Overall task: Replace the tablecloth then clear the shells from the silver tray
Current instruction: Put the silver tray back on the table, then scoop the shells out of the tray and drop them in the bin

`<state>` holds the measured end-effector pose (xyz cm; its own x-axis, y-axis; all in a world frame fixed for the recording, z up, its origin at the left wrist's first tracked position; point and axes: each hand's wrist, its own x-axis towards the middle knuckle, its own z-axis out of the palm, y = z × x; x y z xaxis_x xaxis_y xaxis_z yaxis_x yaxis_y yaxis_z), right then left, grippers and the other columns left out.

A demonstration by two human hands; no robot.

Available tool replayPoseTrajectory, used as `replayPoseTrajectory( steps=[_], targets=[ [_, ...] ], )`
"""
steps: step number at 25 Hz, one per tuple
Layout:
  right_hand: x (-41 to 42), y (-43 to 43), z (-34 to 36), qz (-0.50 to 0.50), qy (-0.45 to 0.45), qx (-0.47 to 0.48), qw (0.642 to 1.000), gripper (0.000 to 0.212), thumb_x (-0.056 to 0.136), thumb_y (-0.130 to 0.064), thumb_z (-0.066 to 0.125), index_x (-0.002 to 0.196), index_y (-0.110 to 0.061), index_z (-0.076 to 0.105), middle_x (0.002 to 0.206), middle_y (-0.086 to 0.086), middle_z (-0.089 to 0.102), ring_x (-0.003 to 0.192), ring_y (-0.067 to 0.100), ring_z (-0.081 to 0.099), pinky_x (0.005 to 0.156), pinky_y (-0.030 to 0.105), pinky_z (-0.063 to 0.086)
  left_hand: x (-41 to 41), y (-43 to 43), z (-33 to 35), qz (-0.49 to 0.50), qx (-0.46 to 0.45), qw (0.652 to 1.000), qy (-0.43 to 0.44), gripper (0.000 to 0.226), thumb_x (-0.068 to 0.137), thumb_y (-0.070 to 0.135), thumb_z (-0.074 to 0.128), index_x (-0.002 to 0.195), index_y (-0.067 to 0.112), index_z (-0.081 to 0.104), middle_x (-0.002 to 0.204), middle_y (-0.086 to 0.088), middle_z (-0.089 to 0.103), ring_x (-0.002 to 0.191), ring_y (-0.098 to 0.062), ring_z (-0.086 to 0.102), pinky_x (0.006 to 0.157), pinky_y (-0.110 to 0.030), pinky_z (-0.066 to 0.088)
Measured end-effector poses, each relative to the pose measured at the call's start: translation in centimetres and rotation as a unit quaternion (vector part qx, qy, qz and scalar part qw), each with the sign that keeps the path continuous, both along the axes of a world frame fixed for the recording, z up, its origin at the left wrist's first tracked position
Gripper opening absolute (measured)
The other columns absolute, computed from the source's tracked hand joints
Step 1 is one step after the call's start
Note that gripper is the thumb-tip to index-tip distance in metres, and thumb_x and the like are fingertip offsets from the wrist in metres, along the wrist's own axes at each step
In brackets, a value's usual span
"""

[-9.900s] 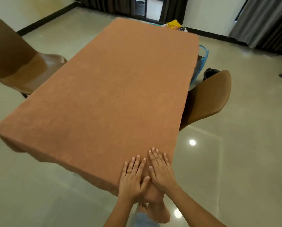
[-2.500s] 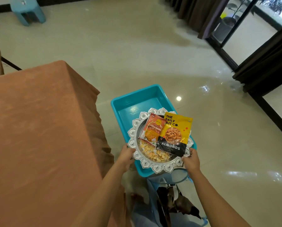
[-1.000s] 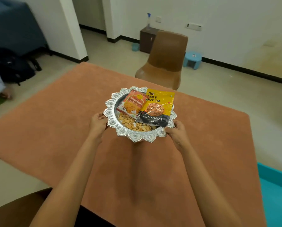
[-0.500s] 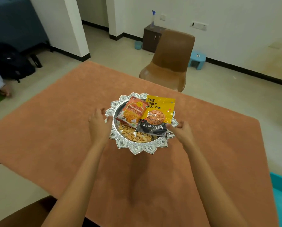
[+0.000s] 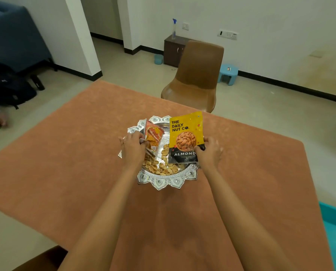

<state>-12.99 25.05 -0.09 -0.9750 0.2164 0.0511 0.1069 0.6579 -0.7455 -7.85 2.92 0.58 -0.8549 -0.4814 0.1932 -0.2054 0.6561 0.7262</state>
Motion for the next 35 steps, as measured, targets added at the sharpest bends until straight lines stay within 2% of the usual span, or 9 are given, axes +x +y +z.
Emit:
replayPoseTrajectory(
  steps=[3, 7, 15, 18, 23, 26, 29, 31, 35],
  targets=[
    [1.1, -0.3, 1.4, 0.069, 0.095, -0.186, 0.975, 0.01, 0.09, -0.009, 0.057, 0.093, -0.017, 0.052, 0.093, 0.002, 0.063, 0.09, 0.022, 0.061, 0.075, 0.047, 0.052, 1.5, 0.7, 1.9, -0.034, 0.033, 0.991, 0.127, 0.009, 0.089, 0.002, 0.057, 0.09, 0.011, 0.055, 0.076, 0.007, 0.056, 0.071, -0.011, 0.052, 0.061, -0.03, 0.042],
    [1.8, -0.5, 3.0, 0.055, 0.181, -0.262, 0.946, 0.009, 0.092, -0.007, 0.055, 0.098, -0.005, 0.049, 0.087, -0.005, 0.06, 0.079, 0.004, 0.058, 0.067, 0.028, 0.049, 2.0, 1.5, 3.0, -0.009, 0.041, 0.975, 0.217, 0.018, 0.088, -0.001, 0.054, 0.103, 0.009, 0.056, 0.087, 0.006, 0.059, 0.069, -0.008, 0.054, 0.058, -0.024, 0.045],
    [3.1, 11.4, 1.2, -0.12, 0.063, -0.519, 0.844, 0.023, 0.092, -0.001, 0.056, 0.098, -0.023, 0.049, 0.097, 0.001, 0.066, 0.084, 0.013, 0.066, 0.078, 0.035, 0.053, 2.3, 12.3, 5.1, -0.015, 0.293, 0.925, 0.241, 0.021, 0.09, 0.006, 0.06, 0.104, 0.016, 0.048, 0.09, 0.011, 0.054, 0.075, 0.001, 0.053, 0.069, -0.015, 0.047],
    [4.8, 18.7, -2.8, -0.192, -0.007, -0.489, 0.851, 0.02, 0.091, -0.001, 0.056, 0.097, -0.02, 0.049, 0.097, 0.004, 0.063, 0.077, 0.014, 0.064, 0.066, 0.035, 0.053, 2.2, 19.3, 2.9, -0.041, 0.468, 0.865, 0.177, 0.02, 0.092, 0.005, 0.058, 0.102, 0.019, 0.048, 0.094, 0.001, 0.057, 0.081, -0.006, 0.057, 0.074, -0.022, 0.052],
    [8.9, 25.9, -9.8, -0.228, -0.125, -0.309, 0.915, 0.02, 0.083, -0.006, 0.063, 0.101, -0.008, 0.055, 0.107, 0.017, 0.064, 0.089, 0.025, 0.059, 0.071, 0.036, 0.051, 4.5, 28.1, -8.1, -0.015, 0.498, 0.867, 0.022, 0.021, 0.09, 0.007, 0.059, 0.095, 0.025, 0.05, 0.091, -0.002, 0.057, 0.085, -0.019, 0.056, 0.078, -0.034, 0.053],
    [11.0, 27.5, -12.1, -0.187, -0.142, -0.223, 0.946, 0.034, 0.086, -0.003, 0.064, 0.115, 0.005, 0.05, 0.104, 0.014, 0.058, 0.095, 0.027, 0.058, 0.065, 0.023, 0.046, 6.4, 30.3, -12.2, 0.036, 0.415, 0.908, -0.035, 0.024, 0.09, 0.0, 0.054, 0.099, 0.022, 0.046, 0.098, -0.009, 0.06, 0.088, -0.027, 0.059, 0.067, -0.024, 0.047],
    [12.3, 28.1, -12.4, -0.156, -0.164, -0.018, 0.974, 0.048, 0.08, -0.018, 0.073, 0.119, 0.001, 0.051, 0.111, 0.016, 0.056, 0.109, 0.036, 0.052, 0.088, 0.04, 0.042, 7.6, 30.6, -13.9, 0.005, 0.17, 0.983, -0.07, 0.041, 0.077, 0.001, 0.063, 0.114, 0.008, 0.048, 0.114, -0.014, 0.055, 0.103, -0.034, 0.052, 0.086, -0.039, 0.043],
    [12.5, 27.8, -12.0, -0.164, -0.126, 0.06, 0.977, 0.055, 0.081, -0.026, 0.071, 0.123, 0.002, 0.05, 0.12, 0.024, 0.052, 0.114, 0.041, 0.045, 0.096, 0.045, 0.033, 8.0, 30.4, -13.3, -0.01, 0.045, 0.997, -0.067, 0.051, 0.072, 0.01, 0.067, 0.119, 0.008, 0.047, 0.123, -0.012, 0.049, 0.108, -0.031, 0.047, 0.093, -0.041, 0.039],
    [9.2, 21.3, -6.1, -0.076, 0.041, -0.053, 0.995, 0.063, 0.083, -0.047, 0.045, 0.129, -0.004, 0.048, 0.132, 0.017, 0.044, 0.125, 0.032, 0.037, 0.103, 0.035, 0.027, 7.0, 29.0, -6.9, -0.05, 0.095, 0.99, 0.087, 0.038, 0.082, 0.009, 0.062, 0.118, 0.014, 0.048, 0.113, -0.003, 0.053, 0.1, -0.017, 0.054, 0.086, -0.032, 0.047]
  ],
)
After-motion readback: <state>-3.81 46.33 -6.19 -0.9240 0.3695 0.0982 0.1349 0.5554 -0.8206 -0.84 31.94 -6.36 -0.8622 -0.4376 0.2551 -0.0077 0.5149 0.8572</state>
